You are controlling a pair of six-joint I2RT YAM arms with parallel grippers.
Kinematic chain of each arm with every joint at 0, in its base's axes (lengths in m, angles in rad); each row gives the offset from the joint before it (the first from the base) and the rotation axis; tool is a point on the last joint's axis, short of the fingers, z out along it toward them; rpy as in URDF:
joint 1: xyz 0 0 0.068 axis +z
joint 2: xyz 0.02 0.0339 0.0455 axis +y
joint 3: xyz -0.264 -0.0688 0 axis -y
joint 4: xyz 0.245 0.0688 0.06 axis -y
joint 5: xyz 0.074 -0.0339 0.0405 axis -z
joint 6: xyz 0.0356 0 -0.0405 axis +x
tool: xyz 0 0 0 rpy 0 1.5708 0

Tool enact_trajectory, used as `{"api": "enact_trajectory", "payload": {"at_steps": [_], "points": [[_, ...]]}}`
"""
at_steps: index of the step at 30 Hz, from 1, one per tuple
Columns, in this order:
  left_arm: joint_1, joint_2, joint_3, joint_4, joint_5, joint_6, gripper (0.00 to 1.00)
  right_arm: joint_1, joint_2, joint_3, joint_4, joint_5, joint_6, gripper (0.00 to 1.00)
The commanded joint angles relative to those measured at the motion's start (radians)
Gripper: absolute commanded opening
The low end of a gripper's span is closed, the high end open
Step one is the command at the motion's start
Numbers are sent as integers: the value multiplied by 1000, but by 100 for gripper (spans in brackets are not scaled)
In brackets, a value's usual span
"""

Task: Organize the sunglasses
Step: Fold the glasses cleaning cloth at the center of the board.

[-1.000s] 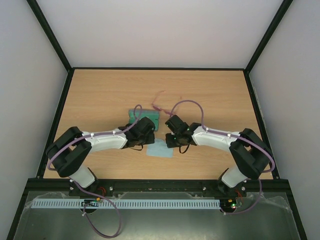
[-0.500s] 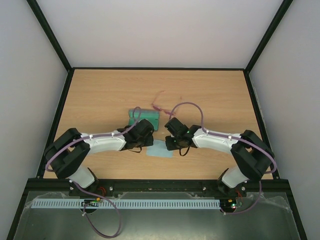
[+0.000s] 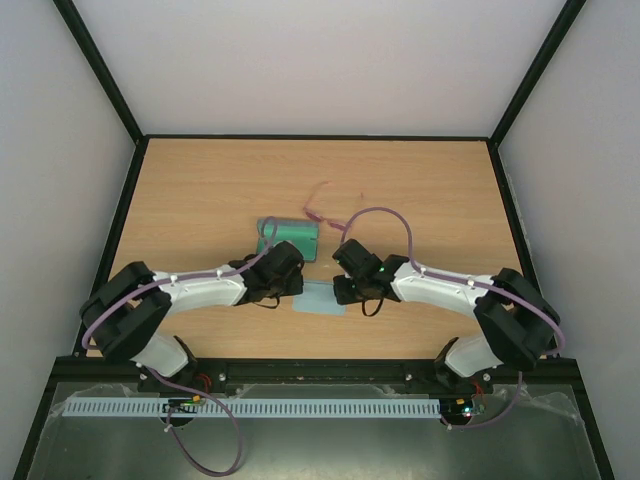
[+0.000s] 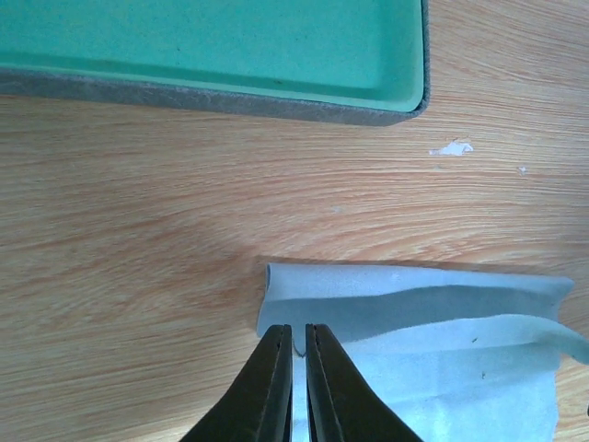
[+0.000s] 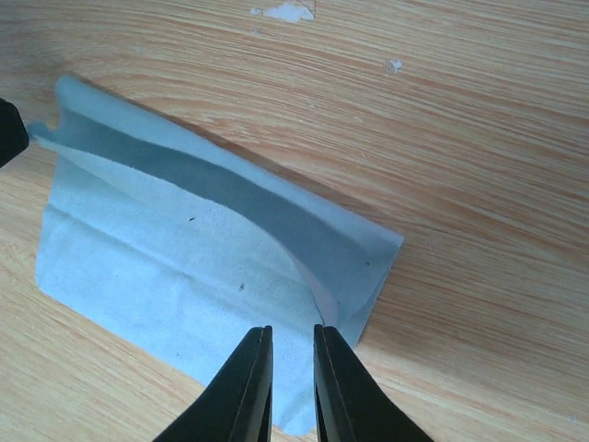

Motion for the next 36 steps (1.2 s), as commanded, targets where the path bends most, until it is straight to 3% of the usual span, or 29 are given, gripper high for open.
{"api": "enact_trajectory", "payload": {"at_steps": [1,11,13,14,18,20,22,26,36], "points": [[-5,-45,-25,-18,-15,-4,9,9,-43,-27,-59,13,12,14],[-12,-131,-78,-59,-19,-14,9,10,-95,-69,-77,18,25,15],[-12,-154,-76,-85,-18,-11,11,10,-112,-70,-92,32,43,24],[-12,-169,-74,-102,-18,-8,14,9,-118,-69,-101,38,48,27],[-5,-236,-65,-167,-24,9,44,7,-138,-60,-114,85,71,35],[13,-263,-50,-196,-26,22,49,-10,-123,-46,-116,96,76,34],[40,-279,-46,-206,-13,40,42,-35,-99,-36,-101,84,77,30],[94,-283,-54,-200,31,69,7,-62,-47,-10,-70,57,68,23],[129,-241,-60,-158,70,81,4,-68,74,87,-62,37,33,17]]}}
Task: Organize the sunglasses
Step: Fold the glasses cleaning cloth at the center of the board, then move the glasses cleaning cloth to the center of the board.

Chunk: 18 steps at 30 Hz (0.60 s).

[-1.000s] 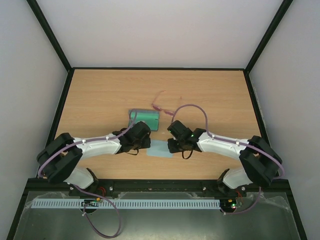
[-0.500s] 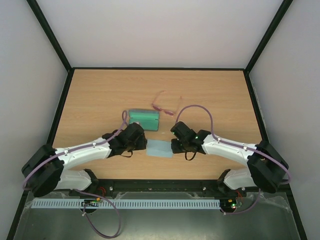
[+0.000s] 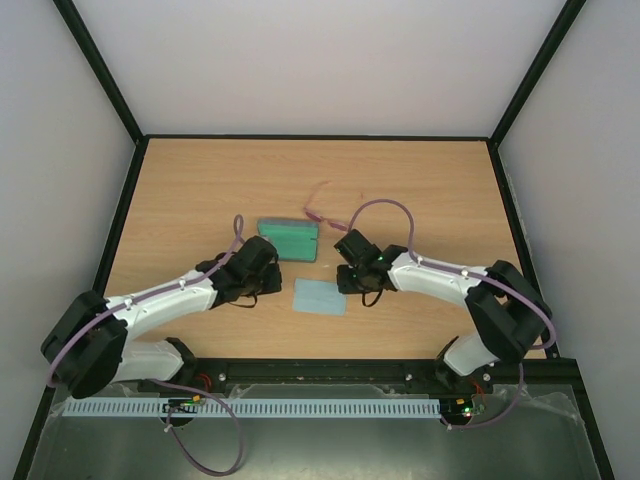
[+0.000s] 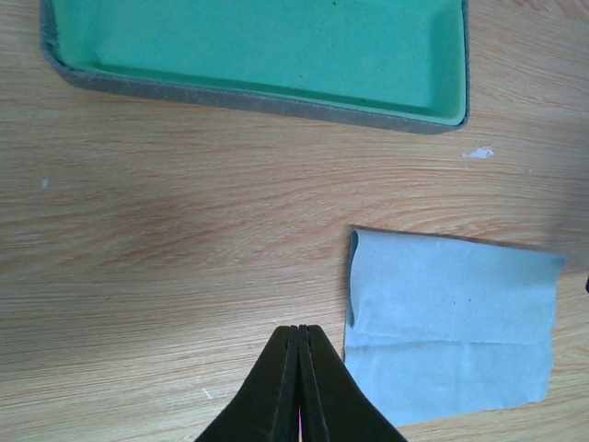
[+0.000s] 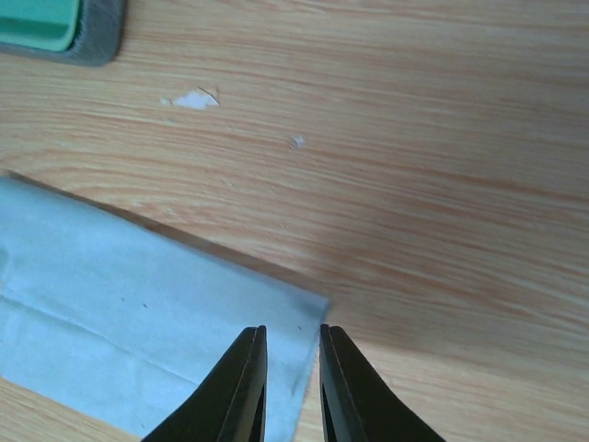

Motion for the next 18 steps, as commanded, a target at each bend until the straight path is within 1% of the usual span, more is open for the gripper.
{"api": "enact_trajectory", "payload": {"at_steps": [1,8,18], "points": [[10,18,12,9,24,17,3,-4,40,46,-21,-12,-20,17],[12,23,12,13,29,19,3,-3,51,36,-25,-16,-19,19],[12,51,6,39,41,18,3,10,84,28,-18,-27,-21,15]]}}
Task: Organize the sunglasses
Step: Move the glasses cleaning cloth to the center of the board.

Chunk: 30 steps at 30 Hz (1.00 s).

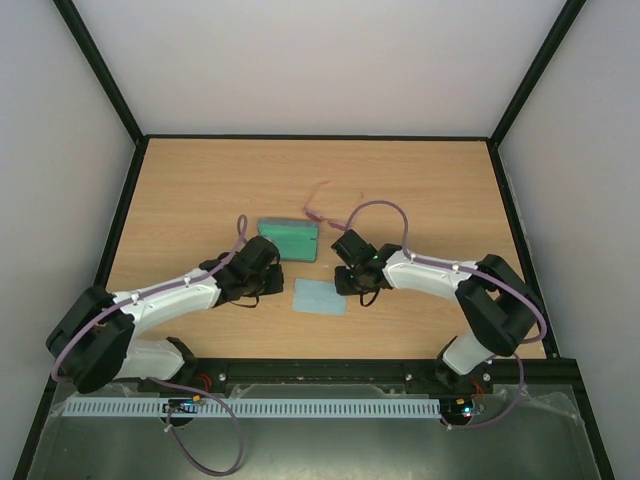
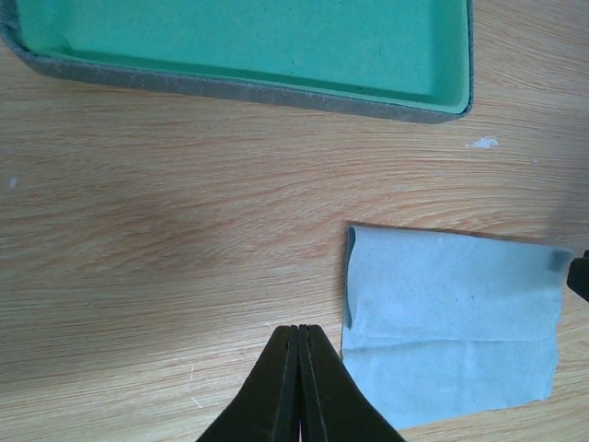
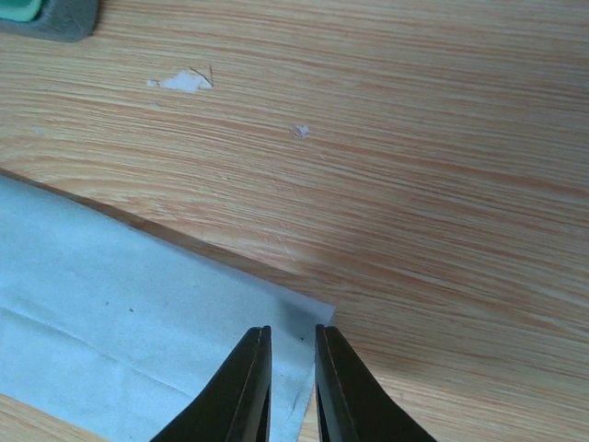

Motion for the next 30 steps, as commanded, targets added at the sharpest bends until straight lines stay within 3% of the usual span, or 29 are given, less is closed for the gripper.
{"api": "enact_trajectory", "payload": {"at_steps": [1,20,30], "points": [[7,19,6,19,14,6,2,10,30,3,-22,-6,-6,15],[7,34,3,35,19,4,2,18,63,22,-32,21,-9,2],[7,35,3,35,21,7,2,19,57,28,-40,34,-10,1]]}}
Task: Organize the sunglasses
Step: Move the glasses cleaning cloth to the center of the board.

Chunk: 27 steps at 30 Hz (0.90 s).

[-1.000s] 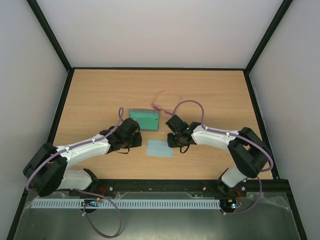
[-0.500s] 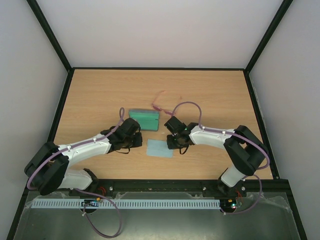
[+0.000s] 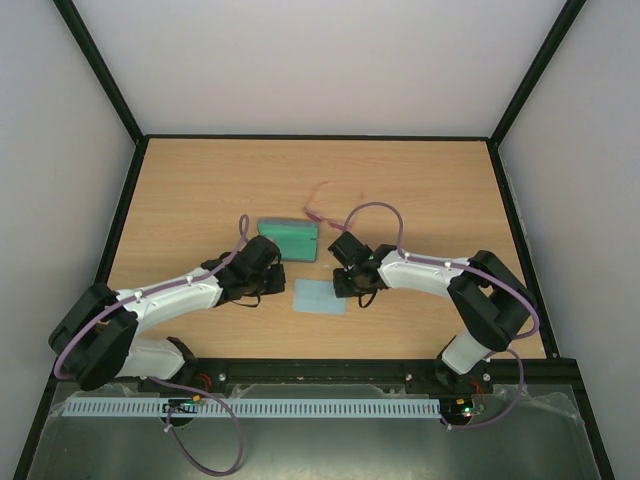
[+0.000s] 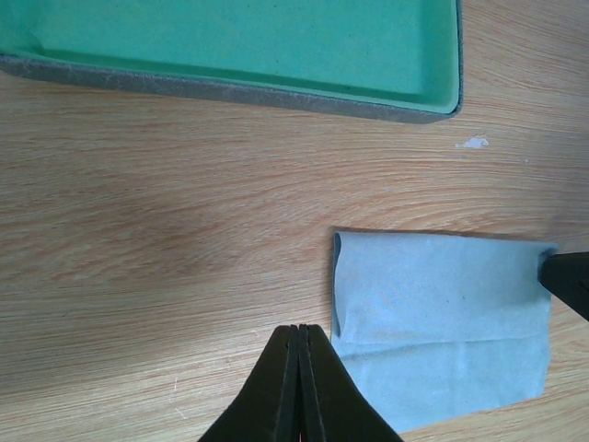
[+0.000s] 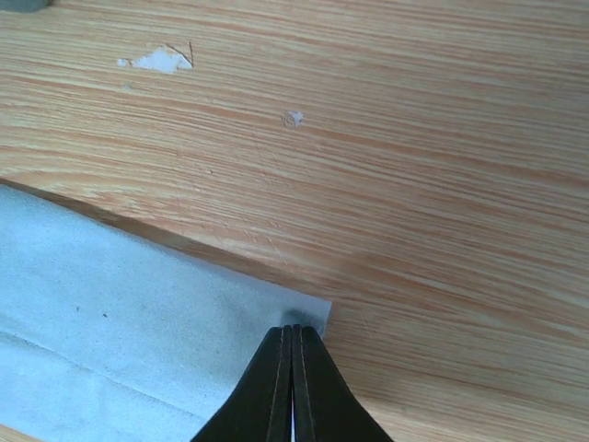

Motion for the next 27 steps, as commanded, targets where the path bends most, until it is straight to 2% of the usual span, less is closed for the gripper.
{"api": "enact_trajectory", "payload": {"at_steps": [1,27], "points": [[7,11,3,3,3,7,2,6,8,26,-41,27,-9,1],[13,19,11,-2,6,16,2,-15,32,46,-68,87,-41,2]]}}
